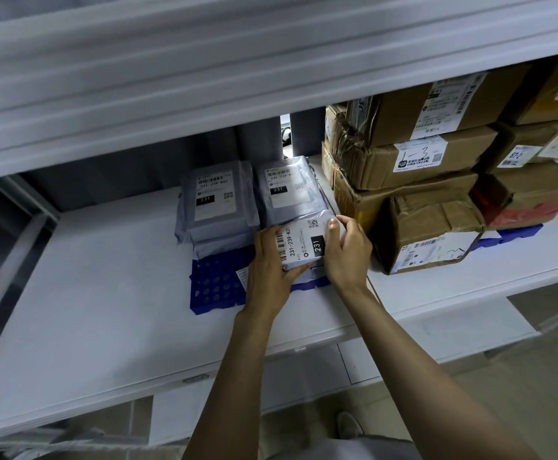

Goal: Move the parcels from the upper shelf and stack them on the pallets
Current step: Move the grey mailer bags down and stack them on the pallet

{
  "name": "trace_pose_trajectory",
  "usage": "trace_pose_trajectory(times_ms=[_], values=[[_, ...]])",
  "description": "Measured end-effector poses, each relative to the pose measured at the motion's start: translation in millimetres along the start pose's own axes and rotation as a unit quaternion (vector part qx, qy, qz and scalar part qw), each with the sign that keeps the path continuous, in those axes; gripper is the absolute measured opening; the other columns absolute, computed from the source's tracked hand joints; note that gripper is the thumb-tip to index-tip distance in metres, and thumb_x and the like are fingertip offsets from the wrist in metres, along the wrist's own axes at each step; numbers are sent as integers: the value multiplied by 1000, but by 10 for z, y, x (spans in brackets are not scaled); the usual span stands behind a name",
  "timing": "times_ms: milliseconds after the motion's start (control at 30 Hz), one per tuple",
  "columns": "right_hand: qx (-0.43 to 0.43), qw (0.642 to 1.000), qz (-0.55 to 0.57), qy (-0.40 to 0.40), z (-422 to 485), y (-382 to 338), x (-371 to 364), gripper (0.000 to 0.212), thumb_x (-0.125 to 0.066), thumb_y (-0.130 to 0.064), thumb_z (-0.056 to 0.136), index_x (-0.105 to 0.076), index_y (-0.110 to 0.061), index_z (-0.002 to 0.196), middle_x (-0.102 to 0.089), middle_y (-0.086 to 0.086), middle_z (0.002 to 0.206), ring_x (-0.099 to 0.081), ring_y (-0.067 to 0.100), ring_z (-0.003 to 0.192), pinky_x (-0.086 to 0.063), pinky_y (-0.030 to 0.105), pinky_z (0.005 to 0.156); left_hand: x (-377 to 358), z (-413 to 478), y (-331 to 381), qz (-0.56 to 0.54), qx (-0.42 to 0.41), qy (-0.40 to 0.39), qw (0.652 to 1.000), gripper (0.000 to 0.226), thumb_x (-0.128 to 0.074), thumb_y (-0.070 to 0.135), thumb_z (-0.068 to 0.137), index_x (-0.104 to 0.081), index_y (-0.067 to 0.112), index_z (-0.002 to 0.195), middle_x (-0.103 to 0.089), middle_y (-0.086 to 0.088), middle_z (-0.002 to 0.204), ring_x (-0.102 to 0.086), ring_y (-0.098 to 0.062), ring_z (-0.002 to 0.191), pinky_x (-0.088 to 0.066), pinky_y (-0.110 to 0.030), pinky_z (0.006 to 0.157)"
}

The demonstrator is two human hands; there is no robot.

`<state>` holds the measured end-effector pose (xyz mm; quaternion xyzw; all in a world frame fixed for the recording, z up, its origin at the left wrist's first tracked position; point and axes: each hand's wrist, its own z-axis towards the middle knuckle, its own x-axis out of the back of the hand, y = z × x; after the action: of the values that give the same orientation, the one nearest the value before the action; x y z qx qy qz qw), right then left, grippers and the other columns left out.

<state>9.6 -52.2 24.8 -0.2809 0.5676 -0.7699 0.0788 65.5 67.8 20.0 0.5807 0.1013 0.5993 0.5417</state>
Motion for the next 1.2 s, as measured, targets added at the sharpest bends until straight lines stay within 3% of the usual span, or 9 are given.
trace_pose_trajectory(times_ms=[200,367,500,633,700,833,967,1100,1200], values=[[-11,997,55,44,-89,-1,-39,39,-32,-30,104,-61,-8,117,-68,11,107,-64,24,100,-54,43,86,29,11,19,-18,6,4,1000,78,-81,19,75,-36,12,138,-39,-4,136,-36,6,114,-39,3,81],[-27,999,36,22,-131,85,-22,38,-33,-25,104,-61,-2,117,-68,15,110,-64,26,102,-54,35,86,73,38,45,13,9,-26,1000,73,-78,24,78,-37,15,139,-39,-4,139,-38,-5,119,-43,-19,93],[-29,999,27,12,-97,77,-21,39,-33,-25,105,-60,-4,121,-67,15,112,-63,27,104,-53,44,91,57,15,47,18,16,-31,999,75,-73,25,83,-32,15,145,-35,-5,145,-38,-17,129,-44,-30,102],[-17,999,33,6,-106,64,21,38,-33,-26,104,-59,-4,123,-66,13,114,-61,27,108,-51,40,94,91,-28,64,-17,54,-13,998,83,-75,27,81,-27,16,148,-37,-4,146,-36,-12,130,-35,-14,98],[-7,1000,26,8,-144,80,31,40,-35,-27,104,-54,-5,131,-63,13,123,-57,25,115,-48,37,98,142,-69,27,-21,54,1,998,86,-77,34,77,-30,16,146,-40,-4,143,-40,-15,130,-38,-17,95],[73,996,-42,13,-235,91,25,42,-38,-23,102,-44,-6,141,-50,10,142,-44,24,133,-38,41,110,241,-182,-98,-11,50,27,998,72,-77,31,78,-41,14,138,-48,-6,139,-56,-19,118,-49,-15,81],[208,966,-150,40,-292,36,-16,46,-37,-21,94,-51,-9,136,-50,7,143,-39,22,137,-31,42,112,210,-239,-84,51,24,37,998,59,-71,23,82,-46,12,135,-55,-6,132,-53,-20,118,-46,-26,85],[252,954,-162,26,-333,-27,-52,45,-39,-21,91,-56,-11,132,-54,7,139,-40,23,136,-26,44,114,142,-285,-108,111,20,13,994,52,-62,23,86,-50,12,135,-57,-7,132,-54,-24,117,-49,-33,85],[255,952,-170,15,-340,-38,-61,46,-38,-23,90,-59,-12,130,-57,7,136,-42,24,134,-25,47,115,107,-342,-218,138,41,-44,989,59,-54,36,93,-38,16,146,-42,-8,149,-42,-25,134,-43,-37,103]])
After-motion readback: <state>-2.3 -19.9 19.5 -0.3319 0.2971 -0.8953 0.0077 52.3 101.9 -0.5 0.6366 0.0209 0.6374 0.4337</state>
